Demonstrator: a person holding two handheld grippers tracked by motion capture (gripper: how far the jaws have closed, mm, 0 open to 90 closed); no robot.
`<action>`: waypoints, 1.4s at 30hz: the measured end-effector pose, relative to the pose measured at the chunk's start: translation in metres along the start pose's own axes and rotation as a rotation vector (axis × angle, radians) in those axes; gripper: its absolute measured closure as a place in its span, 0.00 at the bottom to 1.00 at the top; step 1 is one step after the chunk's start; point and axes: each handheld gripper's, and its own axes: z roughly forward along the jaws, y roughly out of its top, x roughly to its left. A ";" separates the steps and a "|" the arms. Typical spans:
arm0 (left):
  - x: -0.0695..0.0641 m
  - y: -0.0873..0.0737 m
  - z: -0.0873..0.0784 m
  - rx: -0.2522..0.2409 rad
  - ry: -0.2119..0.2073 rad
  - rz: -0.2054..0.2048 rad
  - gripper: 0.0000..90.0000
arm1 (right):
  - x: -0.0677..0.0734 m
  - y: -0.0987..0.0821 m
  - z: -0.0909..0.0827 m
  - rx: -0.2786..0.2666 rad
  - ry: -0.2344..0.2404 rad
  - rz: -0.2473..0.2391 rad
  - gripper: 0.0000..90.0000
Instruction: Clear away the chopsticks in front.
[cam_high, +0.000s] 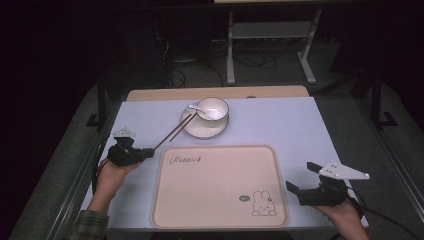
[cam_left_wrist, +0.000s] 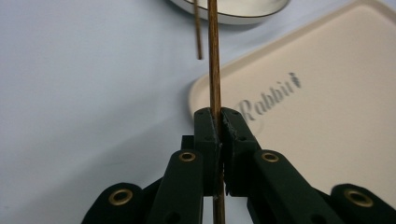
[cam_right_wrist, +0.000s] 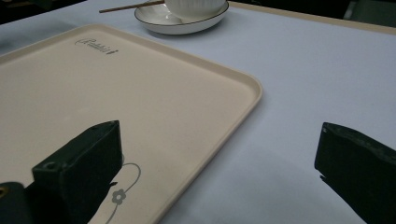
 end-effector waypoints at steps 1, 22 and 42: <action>-0.002 -0.001 -0.001 -0.002 -0.004 0.000 0.94 | 0.000 0.000 0.000 0.000 0.000 -0.001 0.00; -0.055 -0.017 0.012 0.071 -0.113 0.089 0.94 | 0.001 0.001 0.001 0.002 0.002 -0.004 0.00; -0.071 -0.024 0.039 0.184 -0.126 0.138 0.94 | 0.001 0.000 0.002 0.003 0.002 -0.006 0.00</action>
